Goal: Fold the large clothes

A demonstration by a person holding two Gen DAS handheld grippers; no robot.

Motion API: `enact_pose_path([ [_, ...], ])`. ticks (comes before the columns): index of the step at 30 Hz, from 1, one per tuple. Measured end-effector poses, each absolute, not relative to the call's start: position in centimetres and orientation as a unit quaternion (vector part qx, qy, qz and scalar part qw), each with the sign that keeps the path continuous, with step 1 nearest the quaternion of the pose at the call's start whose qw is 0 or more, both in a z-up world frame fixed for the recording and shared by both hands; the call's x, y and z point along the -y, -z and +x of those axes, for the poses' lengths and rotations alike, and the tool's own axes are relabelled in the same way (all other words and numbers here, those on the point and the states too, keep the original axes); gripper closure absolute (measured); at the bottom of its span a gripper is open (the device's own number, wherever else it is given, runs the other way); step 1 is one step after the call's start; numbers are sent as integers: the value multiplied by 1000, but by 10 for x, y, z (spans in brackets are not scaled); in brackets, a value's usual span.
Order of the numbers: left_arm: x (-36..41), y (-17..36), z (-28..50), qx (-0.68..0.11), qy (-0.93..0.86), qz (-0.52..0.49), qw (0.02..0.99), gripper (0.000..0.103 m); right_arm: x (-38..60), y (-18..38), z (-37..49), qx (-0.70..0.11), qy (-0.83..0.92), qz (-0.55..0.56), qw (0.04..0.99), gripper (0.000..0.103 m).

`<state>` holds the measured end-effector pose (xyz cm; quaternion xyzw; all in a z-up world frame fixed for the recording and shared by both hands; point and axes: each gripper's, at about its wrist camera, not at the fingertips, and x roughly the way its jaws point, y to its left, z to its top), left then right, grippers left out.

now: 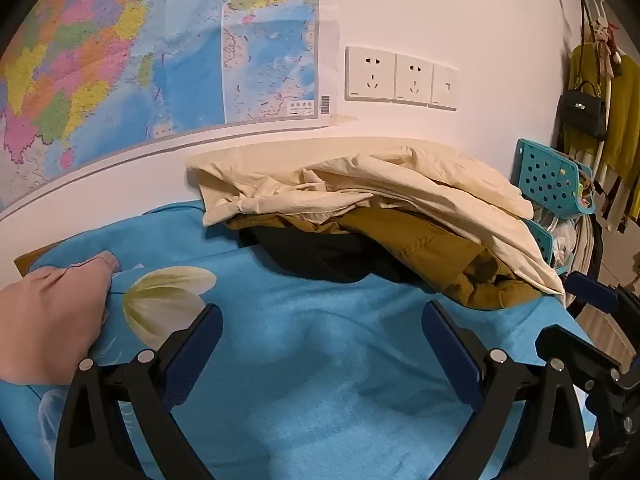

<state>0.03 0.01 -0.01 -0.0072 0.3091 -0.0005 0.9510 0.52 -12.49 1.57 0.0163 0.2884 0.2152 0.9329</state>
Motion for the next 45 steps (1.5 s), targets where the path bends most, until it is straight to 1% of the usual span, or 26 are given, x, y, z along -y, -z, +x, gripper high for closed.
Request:
enact_pose_path([
  [45, -1, -1, 2, -304, -3, -2, 953, 7, 121, -17, 14, -283, -224, 23, 932, 6],
])
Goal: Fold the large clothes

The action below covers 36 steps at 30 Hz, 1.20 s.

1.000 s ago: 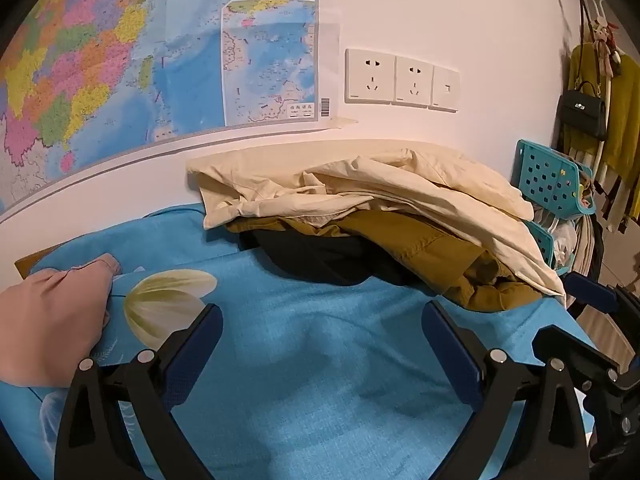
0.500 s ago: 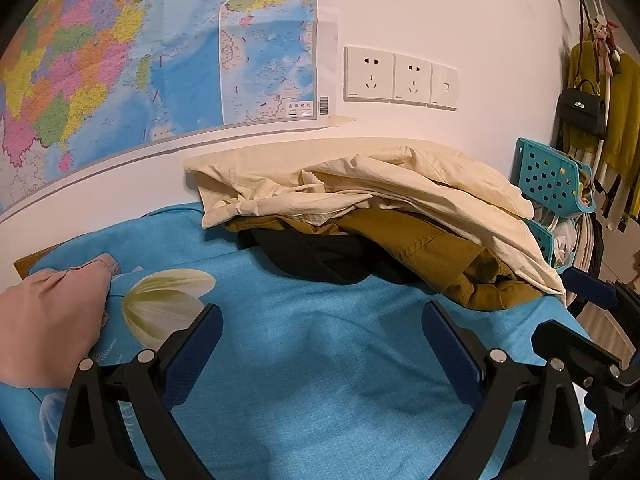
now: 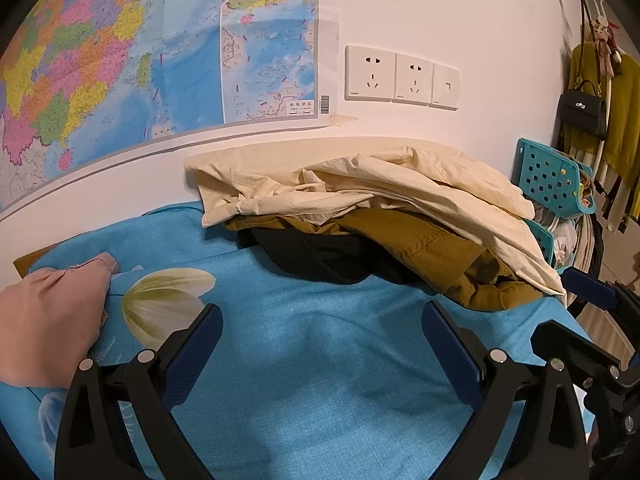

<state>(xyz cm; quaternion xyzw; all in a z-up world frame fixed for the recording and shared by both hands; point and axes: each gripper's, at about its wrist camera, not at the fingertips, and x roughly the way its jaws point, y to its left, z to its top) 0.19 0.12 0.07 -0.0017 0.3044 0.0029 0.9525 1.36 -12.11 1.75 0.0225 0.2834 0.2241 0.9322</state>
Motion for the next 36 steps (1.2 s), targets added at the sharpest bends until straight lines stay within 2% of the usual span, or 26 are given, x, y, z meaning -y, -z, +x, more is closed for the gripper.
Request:
enact_pose_path([
  [36, -4, 1, 13, -314, -5, -5, 949, 7, 118, -21, 21, -281, -229, 15, 932, 6],
])
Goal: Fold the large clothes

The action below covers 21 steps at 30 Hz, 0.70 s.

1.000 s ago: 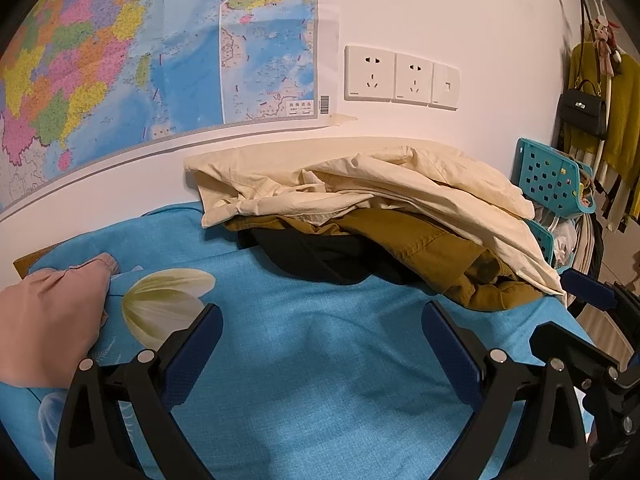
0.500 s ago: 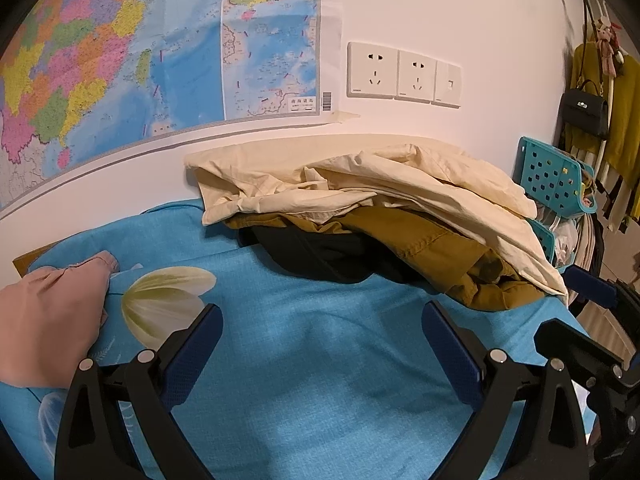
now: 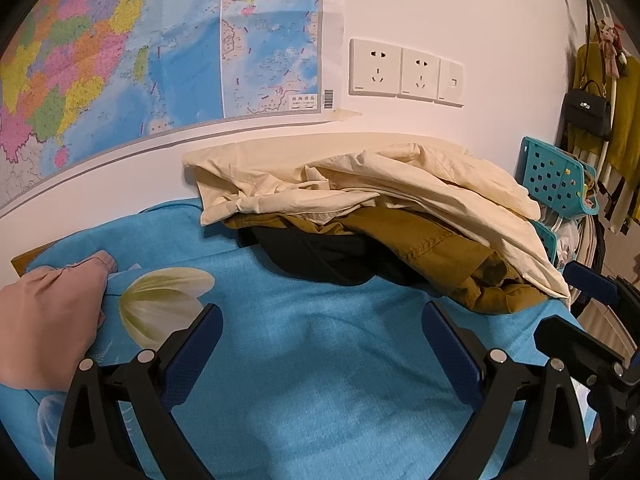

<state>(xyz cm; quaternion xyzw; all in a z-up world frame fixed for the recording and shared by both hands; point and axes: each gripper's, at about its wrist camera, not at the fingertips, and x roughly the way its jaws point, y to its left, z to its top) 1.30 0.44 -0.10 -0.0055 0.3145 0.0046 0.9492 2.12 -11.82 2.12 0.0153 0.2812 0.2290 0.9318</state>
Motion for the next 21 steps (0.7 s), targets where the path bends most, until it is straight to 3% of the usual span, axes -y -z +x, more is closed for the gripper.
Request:
enact_pose_path([
  [21, -21, 2, 57, -335, -11, -23, 942, 7, 96, -37, 79, -270, -241, -53, 931, 6],
])
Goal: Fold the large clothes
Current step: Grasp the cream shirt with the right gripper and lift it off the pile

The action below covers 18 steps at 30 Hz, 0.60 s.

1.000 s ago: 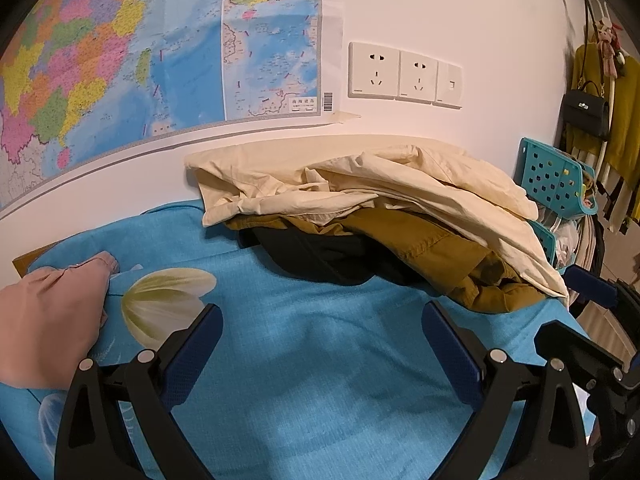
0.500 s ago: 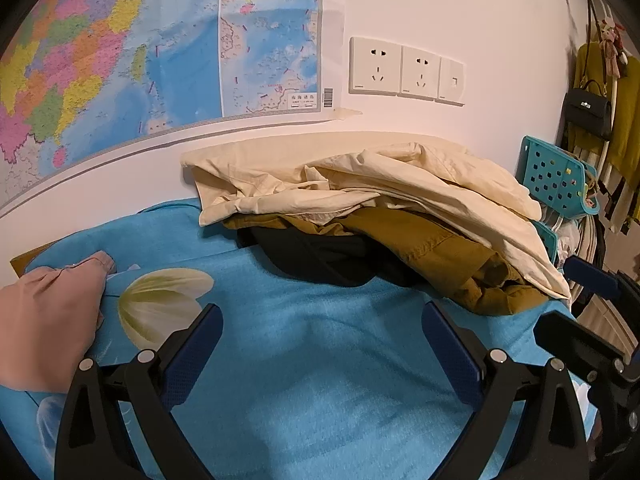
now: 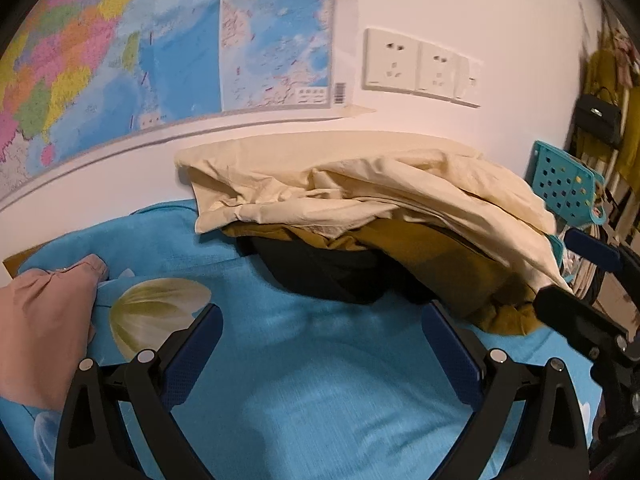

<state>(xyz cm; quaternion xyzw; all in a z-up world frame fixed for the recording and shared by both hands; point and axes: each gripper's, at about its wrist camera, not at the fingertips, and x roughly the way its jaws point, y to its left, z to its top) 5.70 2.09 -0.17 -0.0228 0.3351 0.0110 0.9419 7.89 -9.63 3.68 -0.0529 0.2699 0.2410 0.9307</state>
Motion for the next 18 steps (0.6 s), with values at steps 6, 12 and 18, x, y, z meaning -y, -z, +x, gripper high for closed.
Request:
enact_pose_path([
  [6, -48, 11, 92, -353, -37, -51, 934, 7, 65, -39, 139, -275, -242, -118, 923, 6],
  [12, -65, 25, 122, -371, -46, -68, 925, 7, 23, -22, 192, -296, -246, -200, 901, 32],
  [18, -72, 29, 138, -370, -49, -75, 925, 7, 44, -39, 203, -297, -253, -220, 894, 102],
])
